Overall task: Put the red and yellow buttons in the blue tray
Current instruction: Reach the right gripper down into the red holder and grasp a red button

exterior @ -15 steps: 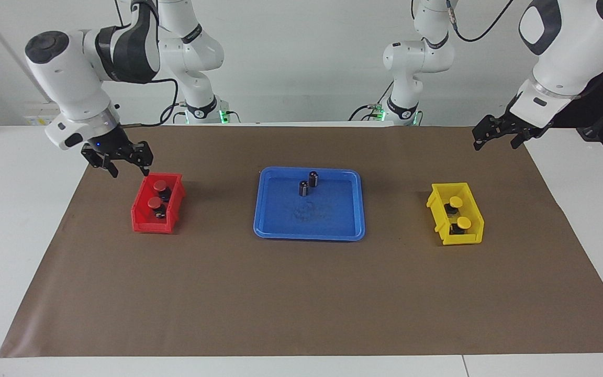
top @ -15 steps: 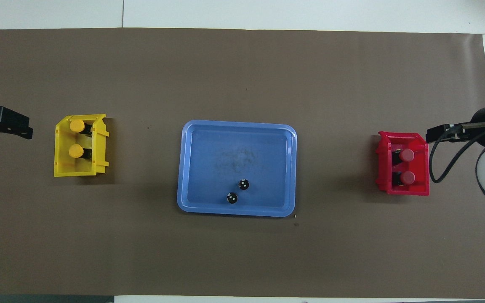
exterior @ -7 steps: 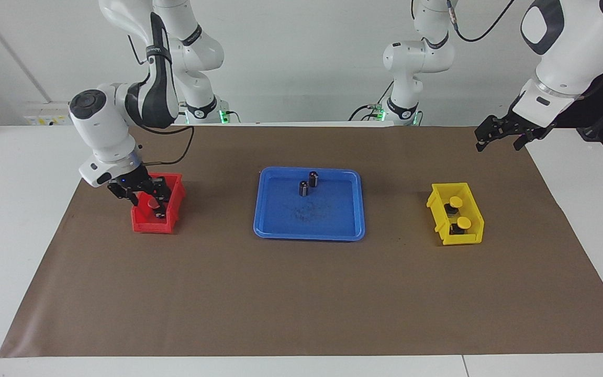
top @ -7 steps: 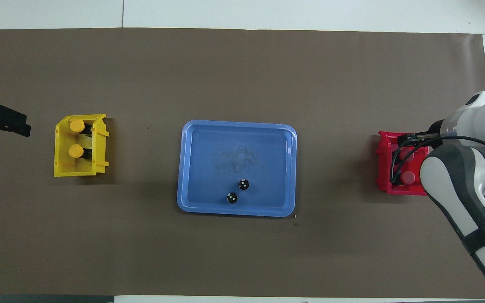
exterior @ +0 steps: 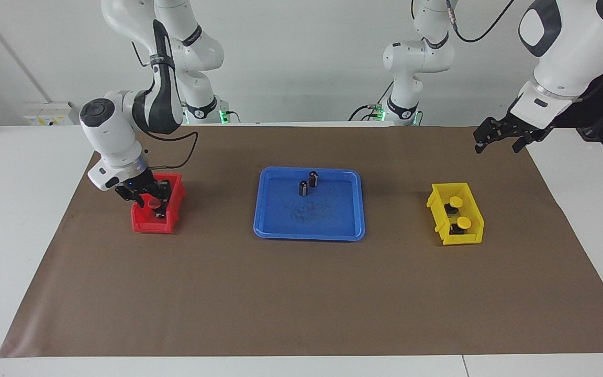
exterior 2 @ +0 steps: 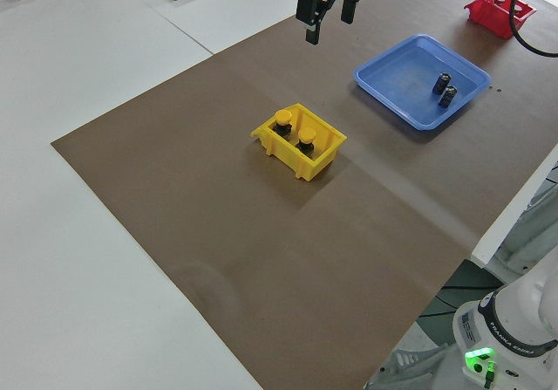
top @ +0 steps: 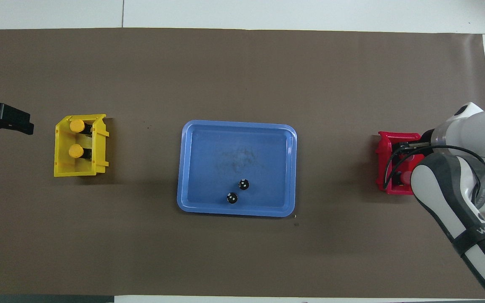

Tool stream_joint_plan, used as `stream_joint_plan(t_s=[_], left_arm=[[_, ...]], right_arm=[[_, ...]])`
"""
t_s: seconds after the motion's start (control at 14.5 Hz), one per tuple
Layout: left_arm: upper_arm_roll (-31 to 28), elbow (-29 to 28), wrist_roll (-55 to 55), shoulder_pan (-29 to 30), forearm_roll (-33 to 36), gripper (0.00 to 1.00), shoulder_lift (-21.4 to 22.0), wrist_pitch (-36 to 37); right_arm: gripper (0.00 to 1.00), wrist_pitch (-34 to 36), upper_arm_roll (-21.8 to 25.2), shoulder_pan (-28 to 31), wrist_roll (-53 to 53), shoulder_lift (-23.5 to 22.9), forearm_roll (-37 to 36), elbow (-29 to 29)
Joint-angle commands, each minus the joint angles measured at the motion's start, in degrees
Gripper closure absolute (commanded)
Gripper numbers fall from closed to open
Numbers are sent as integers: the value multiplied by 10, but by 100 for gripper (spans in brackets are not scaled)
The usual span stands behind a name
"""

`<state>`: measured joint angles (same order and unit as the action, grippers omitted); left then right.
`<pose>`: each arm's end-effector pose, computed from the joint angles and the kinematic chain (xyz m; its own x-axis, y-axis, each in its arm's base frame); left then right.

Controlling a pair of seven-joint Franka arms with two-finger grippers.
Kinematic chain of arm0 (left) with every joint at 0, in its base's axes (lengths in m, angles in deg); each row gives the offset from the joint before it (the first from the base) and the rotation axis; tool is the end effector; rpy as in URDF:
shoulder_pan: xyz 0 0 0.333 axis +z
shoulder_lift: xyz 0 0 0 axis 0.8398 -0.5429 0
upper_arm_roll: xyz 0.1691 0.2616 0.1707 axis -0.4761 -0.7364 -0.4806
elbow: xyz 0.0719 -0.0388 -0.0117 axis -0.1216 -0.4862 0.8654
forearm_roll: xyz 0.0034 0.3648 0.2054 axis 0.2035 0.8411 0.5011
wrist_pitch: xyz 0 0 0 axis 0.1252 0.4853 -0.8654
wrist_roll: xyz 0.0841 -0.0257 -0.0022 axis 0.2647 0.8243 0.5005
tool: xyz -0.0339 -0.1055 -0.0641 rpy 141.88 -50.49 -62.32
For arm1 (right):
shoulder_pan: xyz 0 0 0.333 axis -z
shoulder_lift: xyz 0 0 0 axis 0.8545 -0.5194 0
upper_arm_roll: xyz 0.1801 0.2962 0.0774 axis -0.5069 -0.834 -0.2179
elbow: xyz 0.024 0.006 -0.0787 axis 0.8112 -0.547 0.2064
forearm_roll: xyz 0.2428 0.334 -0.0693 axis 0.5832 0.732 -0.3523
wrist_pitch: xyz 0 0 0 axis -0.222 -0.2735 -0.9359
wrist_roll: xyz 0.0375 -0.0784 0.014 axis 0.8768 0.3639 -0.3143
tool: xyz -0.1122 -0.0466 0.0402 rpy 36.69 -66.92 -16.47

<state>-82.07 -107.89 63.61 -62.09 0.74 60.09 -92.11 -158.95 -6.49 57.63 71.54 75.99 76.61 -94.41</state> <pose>0.5815 -0.0354 0.6193 0.9945 -0.0810 -0.0659 -0.0817 -0.9966 -0.0085 0.5497 -0.0448 0.3616 0.9993 0.0199 0.0309 0.0196 -0.9997 0.0118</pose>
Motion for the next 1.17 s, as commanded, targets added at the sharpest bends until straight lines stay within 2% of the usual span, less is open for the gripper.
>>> stream_joint_plan(t_s=[0.0,0.41,0.62,0.89,1.03,1.1], left_arm=[[-3,-35,-4,-3,-6,0,25,-26],[-3,-79,-6,-1,-6,0,42,-71],[-3,-87,-6,-1,-6,0,45,-76],[-3,-86,-7,1,-6,0,45,-78],[-4,-86,-6,1,-6,0,45,-79],[-4,-84,-6,1,-6,0,45,-78]], right_arm=[[35,-25,-4,7,2,16,-1,-28],[38,-28,-3,15,14,19,-1,-39],[54,-27,-3,15,13,20,-1,-40],[84,-25,-4,7,11,17,-1,-32],[86,13,-5,0,13,7,-2,11],[86,61,-5,0,13,-3,-5,50]])
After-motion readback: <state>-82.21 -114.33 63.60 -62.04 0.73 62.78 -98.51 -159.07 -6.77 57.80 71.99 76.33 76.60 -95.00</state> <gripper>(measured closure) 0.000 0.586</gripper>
